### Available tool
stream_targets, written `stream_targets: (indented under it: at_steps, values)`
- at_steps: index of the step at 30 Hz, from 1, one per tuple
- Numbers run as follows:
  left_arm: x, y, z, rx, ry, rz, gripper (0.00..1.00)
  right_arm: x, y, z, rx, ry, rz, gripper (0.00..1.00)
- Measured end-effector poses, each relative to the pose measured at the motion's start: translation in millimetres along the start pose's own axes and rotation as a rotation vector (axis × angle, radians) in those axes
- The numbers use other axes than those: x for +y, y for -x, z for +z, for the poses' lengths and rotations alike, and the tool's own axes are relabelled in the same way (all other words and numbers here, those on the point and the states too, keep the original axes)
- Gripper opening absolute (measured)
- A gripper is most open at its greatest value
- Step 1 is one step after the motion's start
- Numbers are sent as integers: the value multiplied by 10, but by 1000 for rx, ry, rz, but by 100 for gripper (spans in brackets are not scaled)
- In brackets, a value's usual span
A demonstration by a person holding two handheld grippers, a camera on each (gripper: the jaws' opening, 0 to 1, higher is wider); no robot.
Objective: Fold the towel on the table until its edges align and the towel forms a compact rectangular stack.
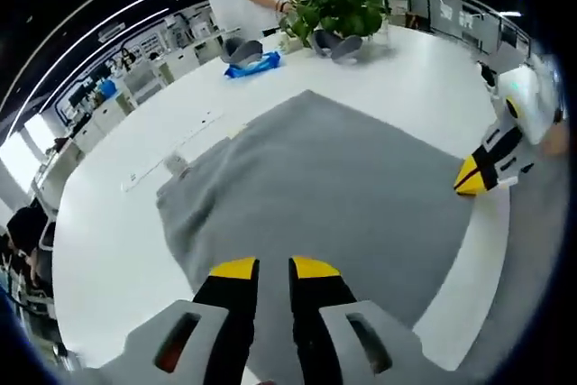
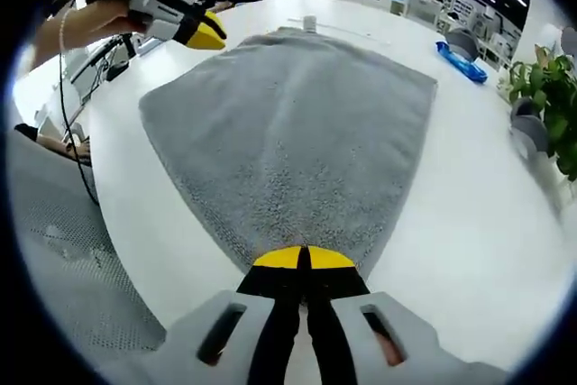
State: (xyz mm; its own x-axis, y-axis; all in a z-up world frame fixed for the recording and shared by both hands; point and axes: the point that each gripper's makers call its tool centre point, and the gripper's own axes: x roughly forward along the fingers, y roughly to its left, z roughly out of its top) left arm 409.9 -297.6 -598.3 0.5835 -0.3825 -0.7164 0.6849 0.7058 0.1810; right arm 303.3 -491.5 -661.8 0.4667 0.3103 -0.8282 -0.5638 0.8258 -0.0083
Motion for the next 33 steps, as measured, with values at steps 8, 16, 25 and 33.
stream_targets:
  at_steps: [8, 16, 25, 33]
  values:
    - [-391, 264, -299, -17, -19, -100, 21, 5, 10, 1, -27, 35, 22, 0]
    - [-500, 328, -775, 75, 73, -107, 22, 13, 11, 8, -40, 15, -11, 0]
    - [-588, 307, -1028, 143, 5, -118, 26, 149, 49, 63, -55, -21, 99, 0]
    - [-602, 282, -1023, 127, 27, -122, 27, 453, 82, 105, -71, 41, 223, 8]
